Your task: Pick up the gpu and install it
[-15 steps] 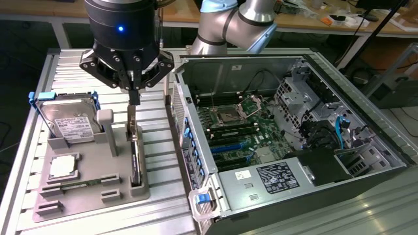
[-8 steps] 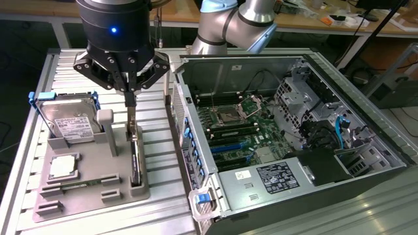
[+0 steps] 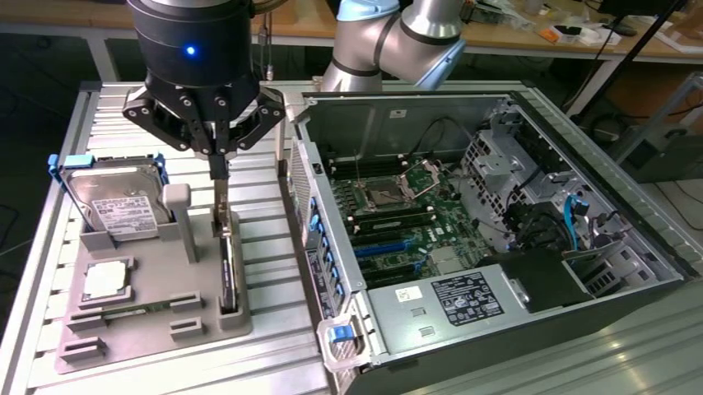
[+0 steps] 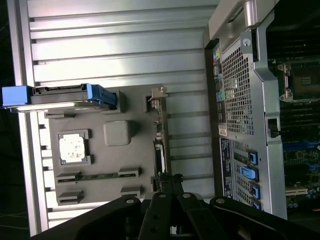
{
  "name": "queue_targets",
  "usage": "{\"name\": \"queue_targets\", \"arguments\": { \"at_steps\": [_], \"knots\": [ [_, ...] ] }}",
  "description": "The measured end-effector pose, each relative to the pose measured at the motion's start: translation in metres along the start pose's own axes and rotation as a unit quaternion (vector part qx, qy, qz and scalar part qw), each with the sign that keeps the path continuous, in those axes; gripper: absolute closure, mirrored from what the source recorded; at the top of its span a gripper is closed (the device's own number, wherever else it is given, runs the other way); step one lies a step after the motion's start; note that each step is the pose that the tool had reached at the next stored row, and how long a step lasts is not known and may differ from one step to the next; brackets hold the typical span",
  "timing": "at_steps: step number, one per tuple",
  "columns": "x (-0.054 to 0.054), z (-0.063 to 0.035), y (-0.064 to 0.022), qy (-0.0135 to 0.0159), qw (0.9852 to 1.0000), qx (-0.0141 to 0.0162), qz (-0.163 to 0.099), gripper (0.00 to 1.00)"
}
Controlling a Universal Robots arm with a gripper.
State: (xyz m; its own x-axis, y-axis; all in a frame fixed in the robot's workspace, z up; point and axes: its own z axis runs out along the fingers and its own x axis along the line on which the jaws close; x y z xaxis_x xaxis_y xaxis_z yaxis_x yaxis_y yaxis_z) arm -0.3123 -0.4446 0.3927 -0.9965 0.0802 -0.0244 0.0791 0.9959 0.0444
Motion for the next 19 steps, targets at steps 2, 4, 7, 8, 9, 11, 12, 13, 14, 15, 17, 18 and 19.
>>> {"name": "queue_targets", "arguments": {
  "at_steps": [2,4,7,8,9,11,12,13,14,15,17,18,19],
  "knots": [
    [0.0,0.0,0.0,0.0,1.0,0.0,0.0,0.89],
    [0.0,0.0,0.0,0.0,1.0,0.0,0.0,0.89],
    [0.0,0.0,0.0,0.0,1.0,0.0,0.0,0.89],
    [0.0,0.0,0.0,0.0,1.0,0.0,0.0,0.89],
    [0.0,0.0,0.0,0.0,1.0,0.0,0.0,0.83],
    [0.0,0.0,0.0,0.0,1.0,0.0,0.0,0.76],
    [0.0,0.0,0.0,0.0,1.0,0.0,0.0,0.76],
    [0.0,0.0,0.0,0.0,1.0,0.0,0.0,0.71],
    [0.0,0.0,0.0,0.0,1.0,0.0,0.0,0.64],
    [0.0,0.0,0.0,0.0,1.0,0.0,0.0,0.58],
    [0.0,0.0,0.0,0.0,1.0,0.0,0.0,0.52],
    [0.0,0.0,0.0,0.0,1.0,0.0,0.0,0.52],
    [0.0,0.0,0.0,0.0,1.0,0.0,0.0,0.46]
  ]
}}
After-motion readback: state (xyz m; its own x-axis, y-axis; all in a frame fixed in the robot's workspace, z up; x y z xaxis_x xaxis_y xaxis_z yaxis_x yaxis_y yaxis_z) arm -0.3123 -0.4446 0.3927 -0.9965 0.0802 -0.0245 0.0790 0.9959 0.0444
